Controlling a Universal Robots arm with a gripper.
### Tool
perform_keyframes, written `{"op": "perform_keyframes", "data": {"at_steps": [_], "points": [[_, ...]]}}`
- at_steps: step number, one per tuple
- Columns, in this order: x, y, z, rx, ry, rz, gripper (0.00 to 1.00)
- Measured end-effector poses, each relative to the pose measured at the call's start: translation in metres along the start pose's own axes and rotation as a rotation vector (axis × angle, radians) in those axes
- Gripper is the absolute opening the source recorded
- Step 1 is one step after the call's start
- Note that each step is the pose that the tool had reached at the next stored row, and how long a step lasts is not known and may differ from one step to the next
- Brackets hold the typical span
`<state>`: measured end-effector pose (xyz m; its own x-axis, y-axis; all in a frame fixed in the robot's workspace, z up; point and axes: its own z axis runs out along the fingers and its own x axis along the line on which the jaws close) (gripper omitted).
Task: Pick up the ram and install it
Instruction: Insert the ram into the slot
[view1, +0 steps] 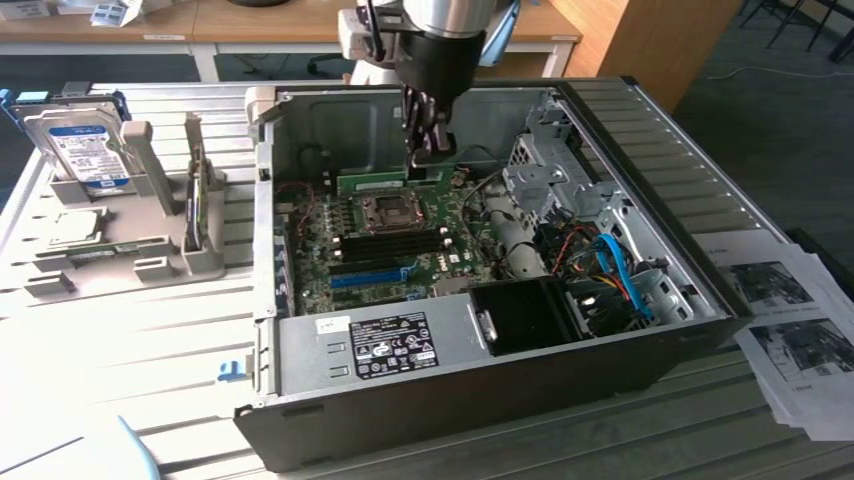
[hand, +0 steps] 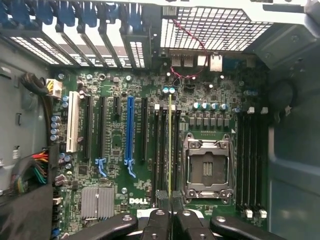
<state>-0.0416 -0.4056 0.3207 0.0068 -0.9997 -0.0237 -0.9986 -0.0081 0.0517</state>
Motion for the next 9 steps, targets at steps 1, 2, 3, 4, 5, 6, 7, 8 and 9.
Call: {"op": "perform_keyframes", "data": {"at_steps": [1, 2, 3, 4, 5, 6, 7, 8, 9], "points": [[0.000, -0.0001, 0.0018, 0.0000, 0.0000, 0.000, 0.11], [0.000, -0.0002, 0.0035, 0.0000, 0.0000, 0.000, 0.11], [0.000, -0.0003, 0.0053, 0.0000, 0.0001, 0.000, 0.11], [0.000, -0.0004, 0.0070, -0.0001, 0.0001, 0.000, 0.11], [0.000, -0.0004, 0.0087, -0.0001, 0.0002, 0.000, 0.11], [0.000, -0.0005, 0.0104, 0.0000, 0.0001, 0.000, 0.11], [0.000, -0.0006, 0.0121, 0.0000, 0.0001, 0.000, 0.11], [0.000, -0.0007, 0.0139, 0.0000, 0.0002, 0.000, 0.11], [0.000, -0.0008, 0.0156, -0.0001, 0.0002, 0.000, 0.11]]}}
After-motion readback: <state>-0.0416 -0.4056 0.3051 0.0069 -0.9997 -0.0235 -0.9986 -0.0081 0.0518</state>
